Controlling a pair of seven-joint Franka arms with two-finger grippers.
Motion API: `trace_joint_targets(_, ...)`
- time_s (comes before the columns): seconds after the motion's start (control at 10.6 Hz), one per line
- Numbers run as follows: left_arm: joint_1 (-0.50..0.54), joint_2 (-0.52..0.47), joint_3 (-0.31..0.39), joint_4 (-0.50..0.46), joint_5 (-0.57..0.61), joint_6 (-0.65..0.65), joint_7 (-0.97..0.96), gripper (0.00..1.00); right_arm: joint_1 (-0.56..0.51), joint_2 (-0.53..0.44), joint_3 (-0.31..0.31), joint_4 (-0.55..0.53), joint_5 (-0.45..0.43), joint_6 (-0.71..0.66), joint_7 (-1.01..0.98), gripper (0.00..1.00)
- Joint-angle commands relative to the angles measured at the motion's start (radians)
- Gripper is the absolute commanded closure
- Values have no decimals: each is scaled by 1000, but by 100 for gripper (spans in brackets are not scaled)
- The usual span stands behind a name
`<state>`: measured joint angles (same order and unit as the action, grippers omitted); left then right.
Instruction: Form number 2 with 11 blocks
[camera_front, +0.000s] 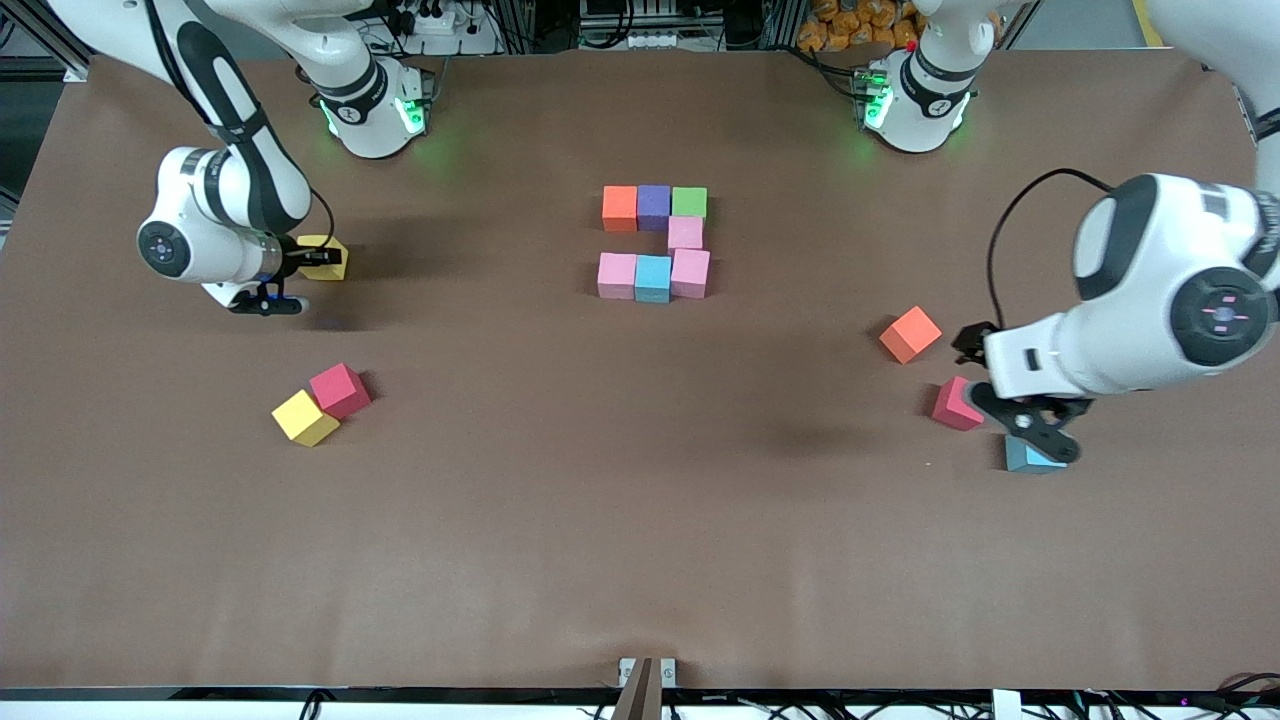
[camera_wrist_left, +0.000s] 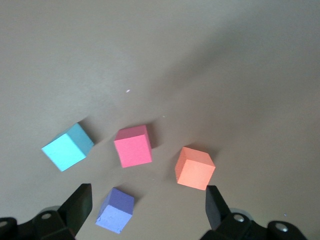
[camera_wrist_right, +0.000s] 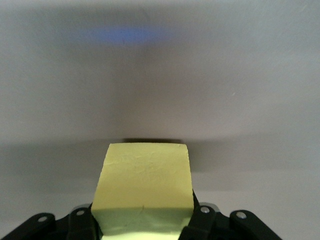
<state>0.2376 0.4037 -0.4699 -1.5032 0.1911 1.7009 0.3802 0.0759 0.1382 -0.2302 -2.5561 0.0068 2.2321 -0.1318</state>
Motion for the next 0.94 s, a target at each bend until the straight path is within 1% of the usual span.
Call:
trace_joint_targets(0.0, 6, -32, 22, 9, 19, -17, 0, 0, -2, -38, 11, 88, -13, -78, -15, 56)
trace_joint_targets(0.19, 58, -54, 21, 9, 8, -17, -1, 0, 14, -45, 18, 170, -7, -127, -11, 56)
trace_joint_targets(0.28, 71, -62, 22, 5, 4, -20, -9, 0, 19, -45, 50, 227, 1, -170, 0, 56)
trace_joint_targets(0.38, 84, -66, 22, 1, 2, -27, -17, 0, 22, -39, 64, 311, 12, -234, 12, 56)
trace_joint_targets(0.47, 103, -66, 21, -17, -8, -30, -30, 0, 47, -29, 68, 376, 39, -270, 36, 56)
trace_joint_targets(0.66, 146, -49, 22, -37, -71, -29, -33, 0, 68, -14, 135, 453, 59, -269, 127, 56)
trace_joint_targets(0.85, 143, -33, 21, -44, -76, -15, -35, 0, 138, 32, 141, 537, 103, -264, 199, 56)
